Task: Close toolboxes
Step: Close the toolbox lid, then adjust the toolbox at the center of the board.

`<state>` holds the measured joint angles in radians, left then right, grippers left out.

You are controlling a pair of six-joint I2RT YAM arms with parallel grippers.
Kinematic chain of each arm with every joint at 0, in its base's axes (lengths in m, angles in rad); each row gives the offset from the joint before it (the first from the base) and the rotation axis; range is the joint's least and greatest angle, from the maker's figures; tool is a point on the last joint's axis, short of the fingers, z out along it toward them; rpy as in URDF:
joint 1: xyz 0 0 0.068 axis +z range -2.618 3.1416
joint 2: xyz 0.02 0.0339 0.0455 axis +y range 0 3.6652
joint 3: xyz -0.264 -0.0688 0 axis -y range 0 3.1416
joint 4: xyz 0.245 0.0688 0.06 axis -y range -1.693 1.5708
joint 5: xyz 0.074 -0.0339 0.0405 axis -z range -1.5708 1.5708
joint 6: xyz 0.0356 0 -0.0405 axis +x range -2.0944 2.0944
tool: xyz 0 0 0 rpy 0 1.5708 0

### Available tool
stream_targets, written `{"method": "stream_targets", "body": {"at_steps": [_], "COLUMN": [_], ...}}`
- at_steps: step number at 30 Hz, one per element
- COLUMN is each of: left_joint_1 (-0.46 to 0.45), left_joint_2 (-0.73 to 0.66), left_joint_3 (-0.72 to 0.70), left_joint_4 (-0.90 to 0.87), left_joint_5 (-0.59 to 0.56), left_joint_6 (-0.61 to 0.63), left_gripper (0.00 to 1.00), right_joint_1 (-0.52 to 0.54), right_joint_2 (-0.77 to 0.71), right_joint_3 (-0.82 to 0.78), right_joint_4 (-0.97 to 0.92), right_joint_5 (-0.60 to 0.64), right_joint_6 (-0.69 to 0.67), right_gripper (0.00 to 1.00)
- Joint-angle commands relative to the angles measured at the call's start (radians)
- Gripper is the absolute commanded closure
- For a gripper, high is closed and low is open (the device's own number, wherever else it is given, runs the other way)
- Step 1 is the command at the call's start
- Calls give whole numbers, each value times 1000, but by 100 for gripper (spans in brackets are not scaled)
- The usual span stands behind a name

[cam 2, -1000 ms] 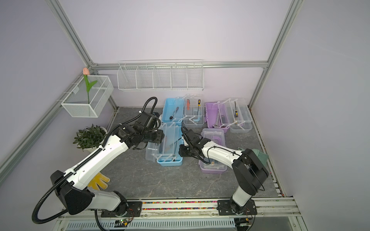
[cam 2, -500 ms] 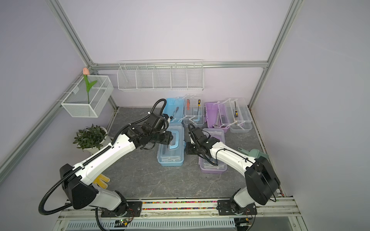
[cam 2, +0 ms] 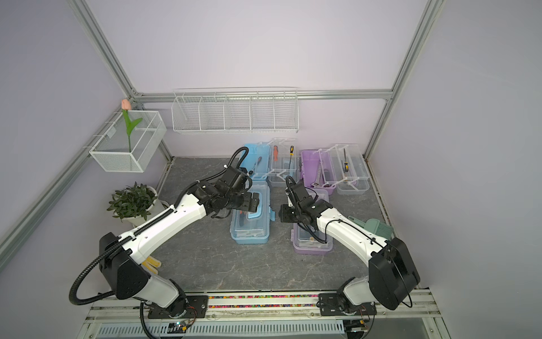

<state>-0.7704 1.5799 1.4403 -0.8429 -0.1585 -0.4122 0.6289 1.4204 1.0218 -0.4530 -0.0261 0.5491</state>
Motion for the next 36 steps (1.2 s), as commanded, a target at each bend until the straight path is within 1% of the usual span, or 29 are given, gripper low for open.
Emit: {"method": "stream_targets", "body": {"at_steps": [1, 5, 8, 13, 18, 19, 22, 26, 29, 32, 36], "left_joint_1": [13, 46, 63, 79, 101, 108, 130, 176, 235, 309, 391], "left_joint_2": [65, 133, 165, 168, 157, 148, 118, 71, 29, -15, -52], "left_joint_3": [13, 24, 31, 9, -39, -57, -101, -168, -241, -327, -409], "left_joint_4": [-6, -6, -26, -32, -13, -1, 22, 68, 127, 194, 223], "left_joint_5": [-49, -7, -31, -62, -42, -33, -9, 44, 120, 203, 247], "left_joint_6": [-47, -52, -55, -63, -67, -68, -69, -62, -59, -56, -41], "left_gripper": [1, 1, 1, 1, 0, 2, 13, 21, 26, 28, 29], "right_joint_1": [-5, -5, -5, -8, -11, -11, -15, -17, -18, -17, -4], "right_joint_2": [-19, -22, -24, -17, -7, -6, -3, 3, 6, 16, 35], "right_joint_3": [2, 3, 1, 0, 1, 2, 5, 8, 9, 13, 32], "right_joint_4": [-24, -42, -48, -46, -39, -40, -42, -36, -15, 14, 55], "right_joint_5": [-9, -2, 1, 4, -1, 0, -3, -30, -72, -146, -207], "right_joint_6": [-19, -35, -45, -52, -54, -54, -57, -57, -63, -69, -60], "right_gripper": [55, 53, 52, 51, 51, 51, 51, 50, 48, 42, 37]}}
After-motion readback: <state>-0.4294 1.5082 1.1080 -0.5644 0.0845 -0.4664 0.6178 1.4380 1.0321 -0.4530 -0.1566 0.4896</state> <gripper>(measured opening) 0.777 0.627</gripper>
